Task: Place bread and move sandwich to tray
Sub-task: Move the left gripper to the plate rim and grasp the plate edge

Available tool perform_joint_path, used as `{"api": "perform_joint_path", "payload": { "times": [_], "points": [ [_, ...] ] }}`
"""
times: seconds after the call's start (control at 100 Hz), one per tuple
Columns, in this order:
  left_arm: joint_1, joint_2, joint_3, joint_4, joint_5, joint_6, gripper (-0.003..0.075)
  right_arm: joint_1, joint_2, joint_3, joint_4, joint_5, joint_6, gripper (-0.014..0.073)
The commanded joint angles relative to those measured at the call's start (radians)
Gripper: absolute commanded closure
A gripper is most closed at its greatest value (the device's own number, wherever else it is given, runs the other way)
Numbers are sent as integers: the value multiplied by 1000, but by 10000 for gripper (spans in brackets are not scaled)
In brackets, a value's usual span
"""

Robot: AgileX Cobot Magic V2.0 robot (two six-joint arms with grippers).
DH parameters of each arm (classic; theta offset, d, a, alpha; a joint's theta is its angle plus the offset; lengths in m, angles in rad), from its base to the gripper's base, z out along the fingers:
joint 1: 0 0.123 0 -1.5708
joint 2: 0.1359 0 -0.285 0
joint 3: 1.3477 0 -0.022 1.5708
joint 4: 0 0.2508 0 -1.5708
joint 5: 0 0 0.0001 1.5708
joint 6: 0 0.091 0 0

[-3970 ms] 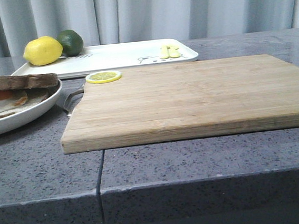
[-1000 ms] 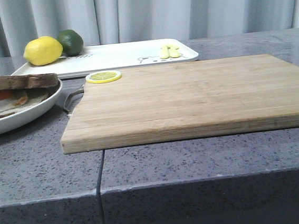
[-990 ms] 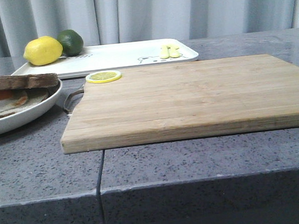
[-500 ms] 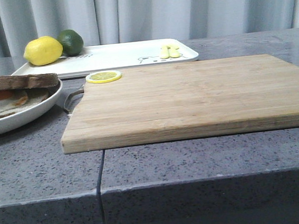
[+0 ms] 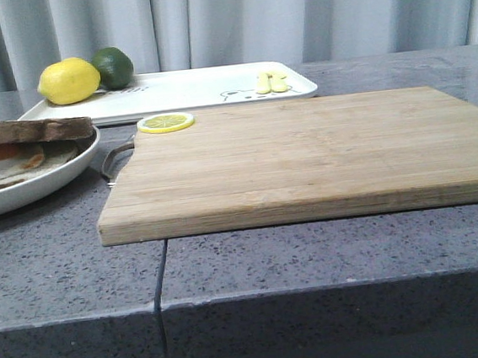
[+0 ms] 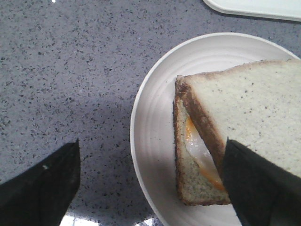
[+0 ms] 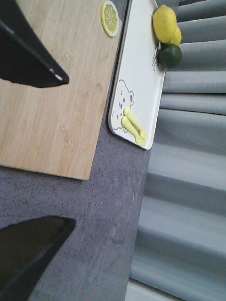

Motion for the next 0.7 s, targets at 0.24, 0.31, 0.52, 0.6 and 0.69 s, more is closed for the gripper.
{"api": "perform_joint_path", "payload": {
  "times": [0.24, 0.31, 0.52, 0.6, 0.69],
  "points": [
    [2, 34, -28, 23, -30, -11, 164, -7, 6, -25, -4, -80, 0, 30],
    [2, 44, -28, 27, -32, -11, 164, -7, 6, -25, -4, -80, 0, 30],
    [2, 88, -28, 29, -41, -11, 164, -7, 6, -25, -4, -80, 0, 30],
    [2, 105, -28, 29, -50, -11, 164, -7, 6, -25, -4, -80, 0, 30],
    [2, 119, -28, 29, -56, -11, 164, -7, 6, -25, -4, -80, 0, 30]
  ]
}}
